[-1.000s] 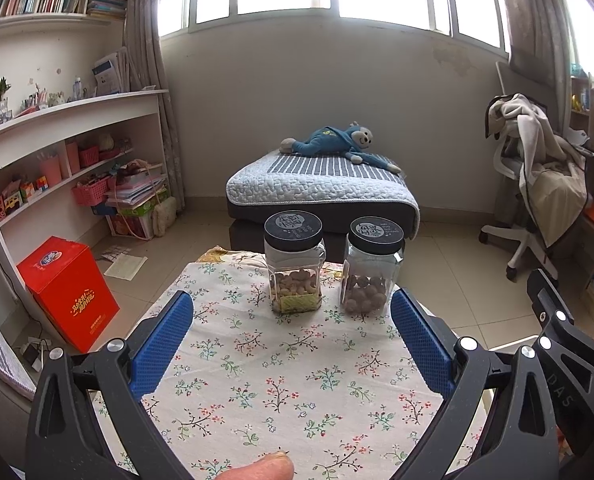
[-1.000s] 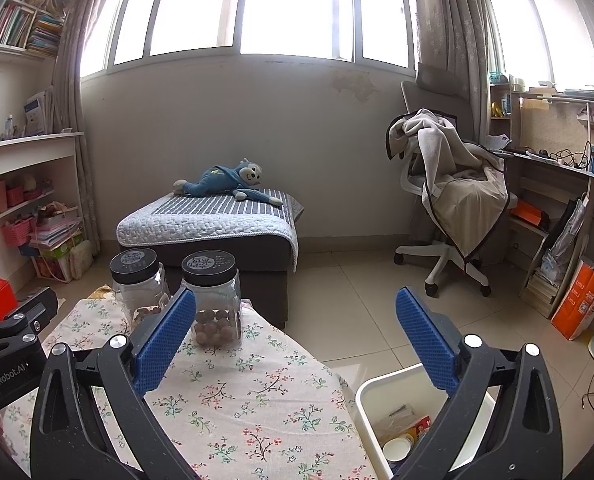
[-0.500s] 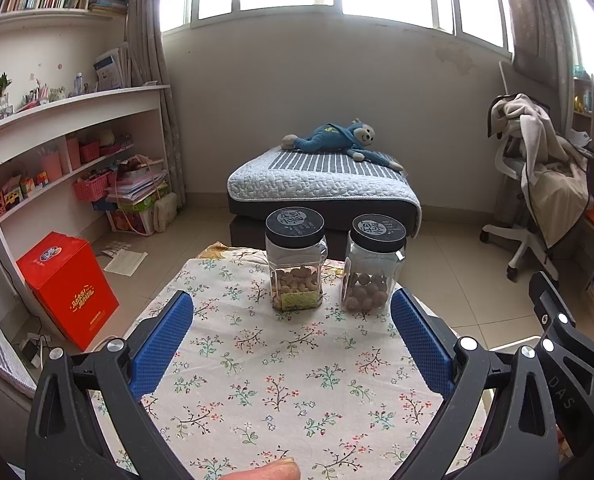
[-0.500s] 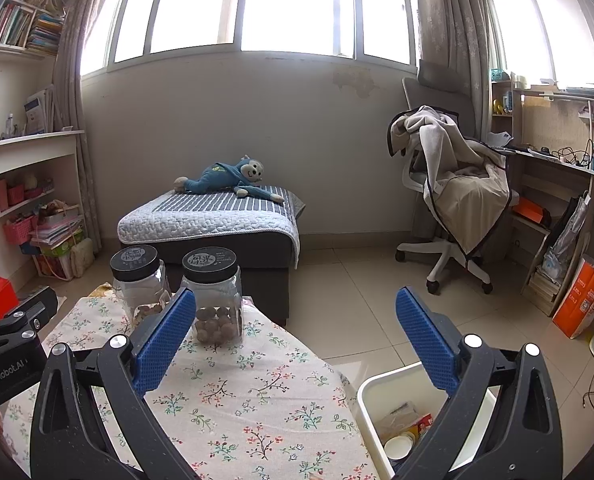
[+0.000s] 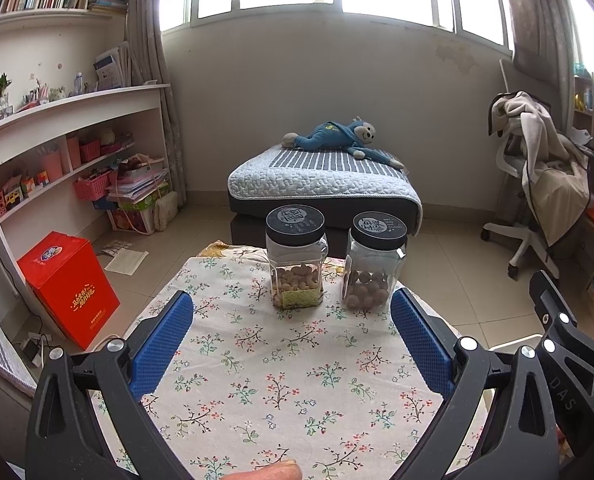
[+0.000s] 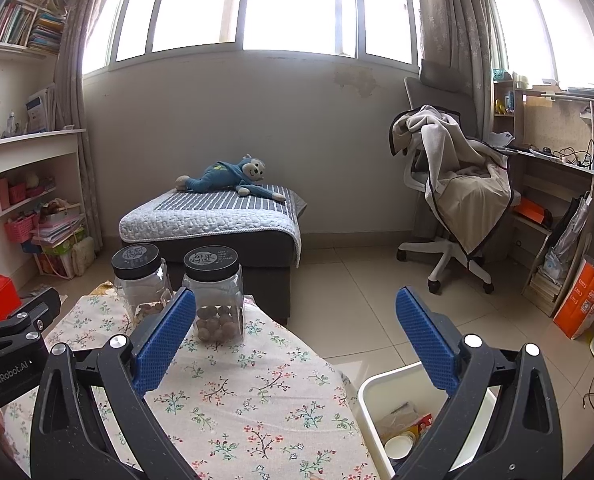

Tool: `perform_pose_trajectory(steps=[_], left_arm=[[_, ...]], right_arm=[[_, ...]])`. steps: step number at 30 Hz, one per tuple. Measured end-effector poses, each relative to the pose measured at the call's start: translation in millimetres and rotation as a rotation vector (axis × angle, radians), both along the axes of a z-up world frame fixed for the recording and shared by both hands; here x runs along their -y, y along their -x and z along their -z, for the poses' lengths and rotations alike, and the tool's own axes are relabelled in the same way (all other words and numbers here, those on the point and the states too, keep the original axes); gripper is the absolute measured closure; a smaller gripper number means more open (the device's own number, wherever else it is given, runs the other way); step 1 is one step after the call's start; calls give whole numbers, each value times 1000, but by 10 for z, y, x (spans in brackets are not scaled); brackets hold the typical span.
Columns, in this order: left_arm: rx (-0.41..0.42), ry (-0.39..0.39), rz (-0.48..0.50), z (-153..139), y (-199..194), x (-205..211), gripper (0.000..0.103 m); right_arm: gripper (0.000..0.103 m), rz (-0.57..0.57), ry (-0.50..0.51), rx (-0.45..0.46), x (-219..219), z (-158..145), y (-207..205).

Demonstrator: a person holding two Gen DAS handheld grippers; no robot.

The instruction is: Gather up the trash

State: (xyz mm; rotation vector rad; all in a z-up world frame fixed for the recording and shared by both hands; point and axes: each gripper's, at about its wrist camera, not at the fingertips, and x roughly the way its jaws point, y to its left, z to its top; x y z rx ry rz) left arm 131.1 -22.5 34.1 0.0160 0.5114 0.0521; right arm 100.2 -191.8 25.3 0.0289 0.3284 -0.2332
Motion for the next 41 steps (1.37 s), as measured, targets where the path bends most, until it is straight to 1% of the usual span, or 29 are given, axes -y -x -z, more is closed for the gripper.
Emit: perform_pose_trajectory(steps=[14,19,30,32,41], left_arm=[[12,-11,5,23,15,23,7],[30,-7,24,7,35,37,7],[36,-1,42,-5,57,57,8],[38,-6,38,-6,58,69,8],[20,17,9,-4,24,30,7]], right_arm=[[7,7,0,0,1,0,-11],[7,8,-6,-13,38,7,-29],[7,8,-9,-11,37,0,-26],[7,7,-10,-8,52,-19,-21],[7,5,-11,-2,67,-40,-11]])
